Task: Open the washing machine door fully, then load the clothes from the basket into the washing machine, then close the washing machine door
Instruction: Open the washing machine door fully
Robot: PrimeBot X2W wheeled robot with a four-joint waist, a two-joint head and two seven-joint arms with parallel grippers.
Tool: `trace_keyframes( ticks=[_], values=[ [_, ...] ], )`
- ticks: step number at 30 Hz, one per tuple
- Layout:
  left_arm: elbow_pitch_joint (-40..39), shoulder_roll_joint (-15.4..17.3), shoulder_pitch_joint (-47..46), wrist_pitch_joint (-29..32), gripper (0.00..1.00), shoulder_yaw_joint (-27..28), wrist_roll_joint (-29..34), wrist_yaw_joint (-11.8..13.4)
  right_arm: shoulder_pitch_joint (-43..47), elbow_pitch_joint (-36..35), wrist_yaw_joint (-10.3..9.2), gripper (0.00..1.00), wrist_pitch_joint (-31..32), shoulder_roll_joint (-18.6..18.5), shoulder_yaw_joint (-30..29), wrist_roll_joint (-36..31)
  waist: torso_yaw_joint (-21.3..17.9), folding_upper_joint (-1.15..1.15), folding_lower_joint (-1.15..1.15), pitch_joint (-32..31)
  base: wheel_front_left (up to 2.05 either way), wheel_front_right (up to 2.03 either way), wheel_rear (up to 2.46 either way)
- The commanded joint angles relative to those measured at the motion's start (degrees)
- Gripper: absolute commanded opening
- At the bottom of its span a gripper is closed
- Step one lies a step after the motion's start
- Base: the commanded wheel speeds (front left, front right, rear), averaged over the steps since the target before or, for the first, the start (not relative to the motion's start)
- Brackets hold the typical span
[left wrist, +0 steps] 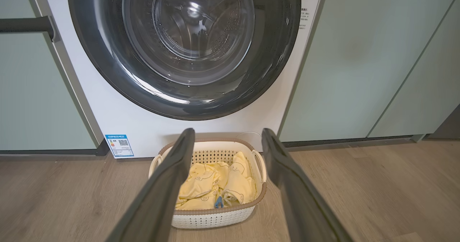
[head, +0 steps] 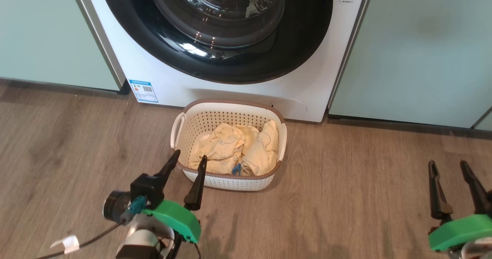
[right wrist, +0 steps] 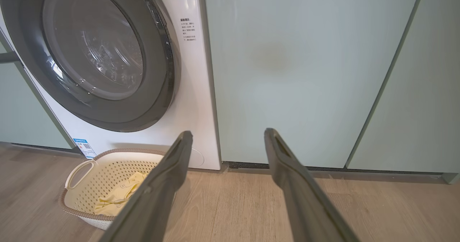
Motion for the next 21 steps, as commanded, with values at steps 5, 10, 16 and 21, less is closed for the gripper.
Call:
trace_keyframes(
  ticks=[5, 10, 16, 21],
  values=[
    [-2.0, 0.6, -3.6, -0.6, 1.00, 1.7, -0.5, 0.6, -3.0, -1.6, -0.19, 1.00, -0.7, -0.9, 0.7, -0.3, 0.4, 0.00, 0.00, 0.8, 0.00, 0.00, 0.00],
    [-2.4, 0.6, -4.0, -0.6, 1.00, 1.4, -0.5, 0.8, -3.7, -1.8, -0.19, 1.00, -0.7, -1.0, 0.3, -1.1, 0.5, 0.00, 0.00, 1.8, 0.00, 0.00, 0.00],
    [-3.0, 0.6, -5.0, -0.6, 1.00, 1.2, -0.7, 1.4, -5.6, -1.4, -0.19, 0.00, -0.7, -1.0, -0.4, -0.1, 0.7, 0.00, 0.00, 4.0, 0.00, 0.00, 0.00],
    [-3.7, 0.6, -6.3, -0.6, 1.00, 0.6, -0.9, 1.9, -8.5, -0.1, -0.19, 0.00, -0.7, -1.4, -1.7, 4.6, 1.2, 0.00, 0.00, 6.4, 0.00, 0.00, 0.00]
  ],
)
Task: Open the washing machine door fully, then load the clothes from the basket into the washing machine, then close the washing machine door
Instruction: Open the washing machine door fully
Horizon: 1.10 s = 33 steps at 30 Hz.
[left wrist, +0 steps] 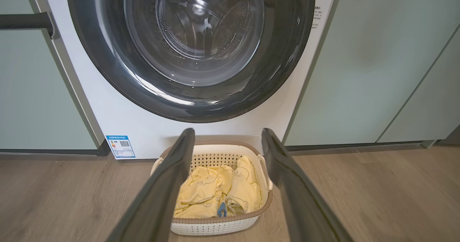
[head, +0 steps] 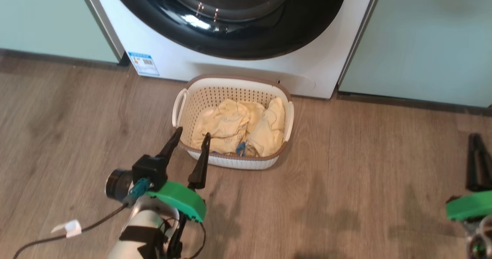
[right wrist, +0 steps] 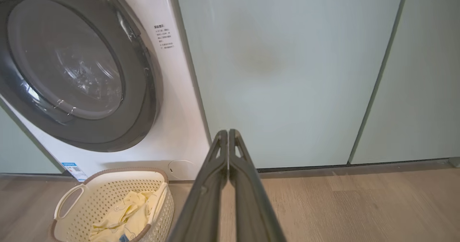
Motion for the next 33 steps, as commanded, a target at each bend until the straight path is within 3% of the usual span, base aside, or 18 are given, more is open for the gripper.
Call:
trace_keyframes(
  ticks=[1, 4, 10, 13, 14, 17, 25, 33],
  values=[
    [-2.0, 0.6, -3.1, -0.5, 1.00, 1.1, -0.4, 0.3, -3.8, -1.3, -0.19, 0.00, -0.7, -1.2, 0.5, 2.2, 0.4, 0.00, 0.00, 1.3, 0.00, 0.00, 0.00],
    [-2.1, 0.6, -4.2, -0.5, 1.00, 0.1, -0.7, 0.5, -6.7, 0.9, -0.19, 0.00, -0.7, -1.1, -0.5, 10.5, 1.1, 0.00, 0.00, 2.7, 0.00, 0.00, 0.00],
    [-2.3, 0.6, -6.7, -0.5, 1.00, -1.9, -1.1, 0.7, -14.8, 4.5, -0.19, 0.00, 3.0, -1.3, -1.4, 33.9, 2.6, 0.00, 0.00, 5.8, 0.00, 0.00, 0.00],
    [-2.4, 0.6, -7.9, -0.5, 1.00, -2.7, -1.3, 0.7, -19.4, 5.2, -0.19, 0.00, 8.4, -1.6, -2.8, 46.0, 3.3, 0.00, 0.00, 7.3, 0.00, 0.00, 0.00],
    [-2.5, 0.6, -8.6, -0.5, 1.00, -3.3, -1.4, 0.7, -22.5, 5.9, -0.19, 0.00, 12.2, -1.9, -3.9, 52.7, 3.8, 0.00, 0.00, 8.3, 0.00, 0.00, 0.00],
    [-2.6, 0.6, -9.5, -0.5, 1.00, -4.0, -1.4, 0.8, -27.0, 7.2, -0.19, 0.00, 18.0, -2.1, -5.2, 61.1, 4.5, 0.00, 0.00, 9.5, 0.00, 0.00, 0.00],
    [-2.6, 0.6, -11.5, -0.5, 1.00, -5.5, -1.9, 0.8, -40.0, 14.9, -0.19, 0.00, 31.4, -2.9, -6.8, 72.2, 6.1, 0.00, 0.00, 12.6, 0.00, 0.00, 0.00],
    [-2.9, 0.6, -13.2, -0.5, 1.00, -7.4, -2.2, 1.0, -51.6, 22.9, -0.19, 0.00, 42.3, -6.0, -4.8, 73.7, 7.7, 0.00, 0.00, 14.6, 0.00, 0.00, 0.00]
  ],
)
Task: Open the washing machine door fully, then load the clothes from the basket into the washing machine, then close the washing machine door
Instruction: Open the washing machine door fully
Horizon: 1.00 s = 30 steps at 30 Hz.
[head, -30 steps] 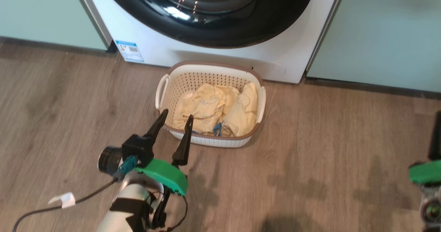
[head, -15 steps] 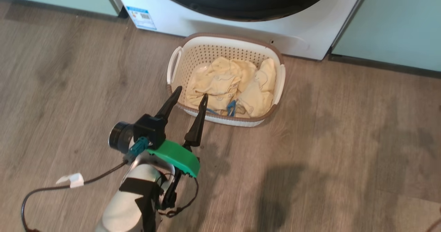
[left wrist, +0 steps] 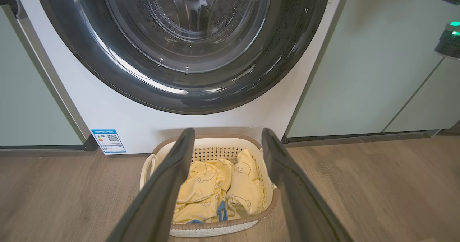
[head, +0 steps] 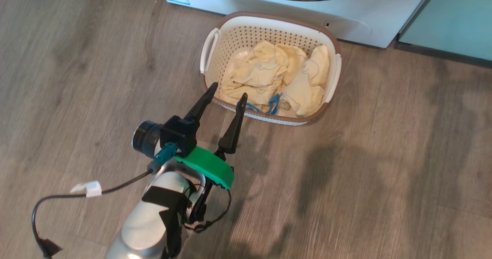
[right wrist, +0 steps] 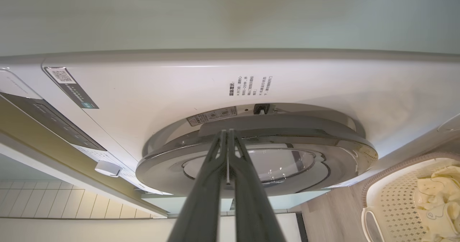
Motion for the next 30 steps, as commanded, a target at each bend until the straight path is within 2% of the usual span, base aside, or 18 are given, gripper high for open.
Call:
trace_keyframes(
  ticks=[1, 5, 10, 30],
  values=[
    [-2.0, 0.7, -1.7, -0.4, 1.00, 1.2, -0.3, 0.5, -2.6, -1.5, -0.15, 0.00, 0.6, -0.7, 0.9, -0.3, 0.4, 0.00, -0.01, 0.4, 0.00, 0.00, 0.00],
    [-2.1, 0.7, -2.3, -0.4, 1.00, 0.7, -0.4, 0.6, -7.9, 2.0, -0.15, 0.00, 3.5, -2.4, 2.4, -2.0, 1.1, 0.00, -0.01, 1.4, 0.00, 0.00, 0.00],
    [-2.3, 0.7, -2.8, -0.4, 1.00, 0.5, -0.3, 0.7, -14.1, 5.7, -0.15, 0.00, 6.5, -2.6, 4.7, -4.8, 1.6, 0.00, -0.01, 2.7, 0.00, 0.00, 0.00],
    [-3.5, 0.7, -5.5, -0.4, 1.00, -2.9, -1.9, 1.7, -33.0, 19.3, -0.15, 0.00, 6.7, -1.8, 6.4, -11.5, 5.0, 0.00, -0.01, 7.7, 0.00, 0.00, 0.00]
  ],
)
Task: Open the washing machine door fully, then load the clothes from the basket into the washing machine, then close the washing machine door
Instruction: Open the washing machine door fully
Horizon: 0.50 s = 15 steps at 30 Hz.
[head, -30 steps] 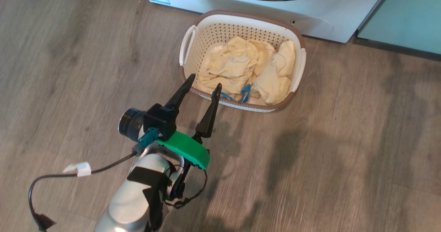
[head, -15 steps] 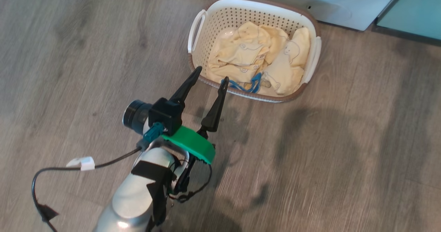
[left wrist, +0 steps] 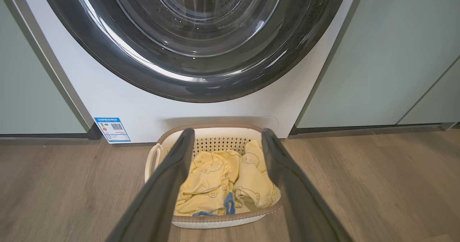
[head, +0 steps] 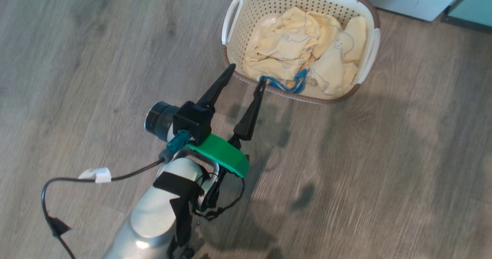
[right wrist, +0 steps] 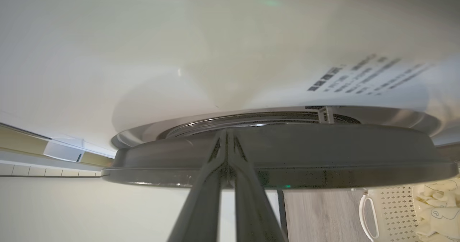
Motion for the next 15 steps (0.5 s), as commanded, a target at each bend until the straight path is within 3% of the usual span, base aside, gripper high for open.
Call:
trace_keyframes(
  ticks=[1, 15],
  values=[
    [-2.1, 0.8, -1.2, -0.4, 1.00, 1.0, -0.5, 0.3, -4.1, -0.8, -0.15, 0.00, -0.3, 0.9, 0.4, -0.7, 0.5, 0.00, 0.00, 0.6, 0.00, 0.00, 0.00],
    [-2.6, 0.8, -2.3, -0.4, 1.00, -0.6, -1.5, 1.2, -8.6, 5.1, -0.15, 0.00, -1.8, 0.8, 1.6, -3.8, 1.6, 0.00, 0.00, 2.5, 0.00, 0.00, 0.00]
  ],
)
